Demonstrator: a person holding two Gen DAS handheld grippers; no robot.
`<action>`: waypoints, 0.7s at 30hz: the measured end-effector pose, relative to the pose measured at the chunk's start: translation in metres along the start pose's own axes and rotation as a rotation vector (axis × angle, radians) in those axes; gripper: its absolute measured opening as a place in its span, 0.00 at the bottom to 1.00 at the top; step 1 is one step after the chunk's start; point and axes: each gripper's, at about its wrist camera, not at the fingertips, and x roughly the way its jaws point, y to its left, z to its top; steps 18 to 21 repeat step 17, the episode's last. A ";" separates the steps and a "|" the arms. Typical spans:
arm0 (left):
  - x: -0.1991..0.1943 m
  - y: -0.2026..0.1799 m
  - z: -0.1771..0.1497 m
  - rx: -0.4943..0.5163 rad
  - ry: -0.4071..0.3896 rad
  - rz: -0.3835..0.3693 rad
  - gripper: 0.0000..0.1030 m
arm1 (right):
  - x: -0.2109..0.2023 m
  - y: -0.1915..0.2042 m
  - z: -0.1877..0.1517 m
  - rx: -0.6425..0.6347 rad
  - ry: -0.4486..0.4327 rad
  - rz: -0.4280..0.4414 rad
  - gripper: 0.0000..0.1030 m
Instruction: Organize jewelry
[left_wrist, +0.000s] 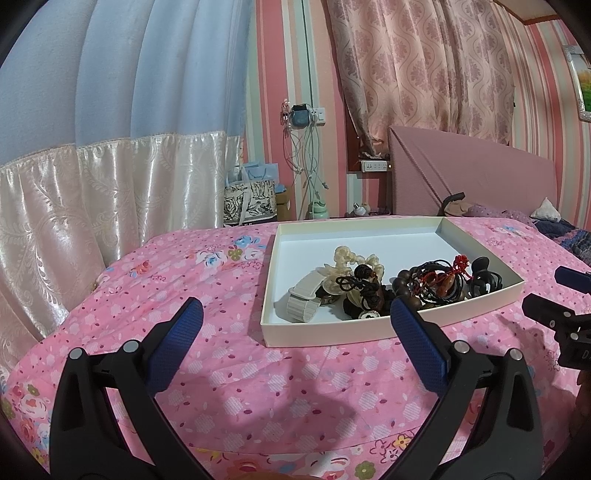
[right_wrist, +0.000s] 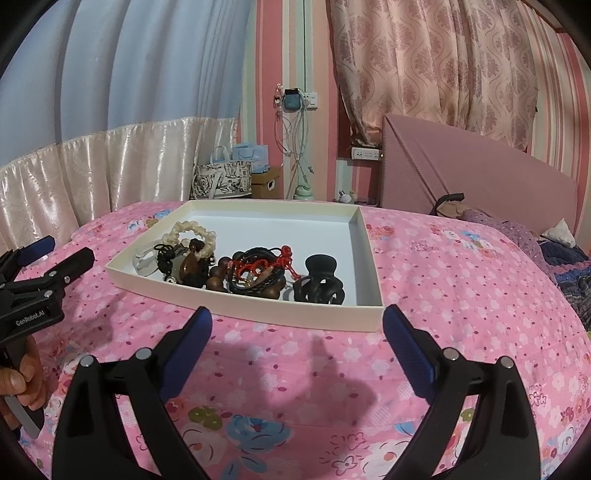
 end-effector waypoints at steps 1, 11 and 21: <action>0.000 0.000 0.000 -0.001 -0.001 -0.001 0.97 | 0.000 0.000 0.000 -0.001 0.002 -0.002 0.91; -0.001 0.000 0.000 -0.007 -0.002 0.005 0.97 | 0.000 0.001 0.001 0.005 0.005 -0.005 0.93; -0.003 0.004 0.000 -0.034 -0.008 0.017 0.97 | 0.001 0.001 -0.001 0.005 0.008 -0.005 0.93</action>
